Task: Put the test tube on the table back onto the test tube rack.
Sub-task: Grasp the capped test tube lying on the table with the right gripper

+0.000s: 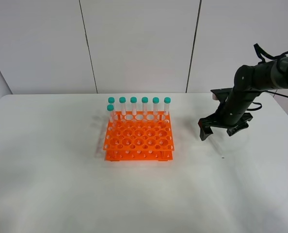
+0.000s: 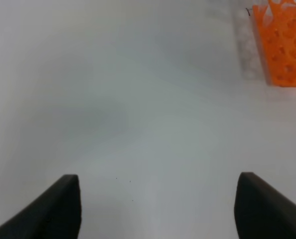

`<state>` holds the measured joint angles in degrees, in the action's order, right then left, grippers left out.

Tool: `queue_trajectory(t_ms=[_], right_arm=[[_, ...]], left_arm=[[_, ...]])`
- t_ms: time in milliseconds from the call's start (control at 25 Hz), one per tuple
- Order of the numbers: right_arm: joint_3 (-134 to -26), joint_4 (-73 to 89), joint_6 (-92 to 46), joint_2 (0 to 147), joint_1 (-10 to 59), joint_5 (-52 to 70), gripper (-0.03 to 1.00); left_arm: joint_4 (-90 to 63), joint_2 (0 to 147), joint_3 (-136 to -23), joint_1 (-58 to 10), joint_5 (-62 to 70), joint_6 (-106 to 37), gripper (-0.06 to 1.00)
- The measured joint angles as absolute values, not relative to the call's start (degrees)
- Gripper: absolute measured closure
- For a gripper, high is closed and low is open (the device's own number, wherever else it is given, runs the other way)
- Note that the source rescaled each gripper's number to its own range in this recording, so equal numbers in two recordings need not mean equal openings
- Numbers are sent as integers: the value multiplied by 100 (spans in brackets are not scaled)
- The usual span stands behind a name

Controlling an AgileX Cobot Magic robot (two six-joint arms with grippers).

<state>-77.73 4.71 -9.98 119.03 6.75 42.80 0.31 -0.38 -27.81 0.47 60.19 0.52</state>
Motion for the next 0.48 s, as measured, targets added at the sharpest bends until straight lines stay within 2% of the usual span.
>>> queue_trajectory(t_ms=[480], right_arm=[[-7829, 478, -998, 11931, 675, 4231, -3]], left_arm=[[31, -38, -2781, 47, 6019, 52, -3]])
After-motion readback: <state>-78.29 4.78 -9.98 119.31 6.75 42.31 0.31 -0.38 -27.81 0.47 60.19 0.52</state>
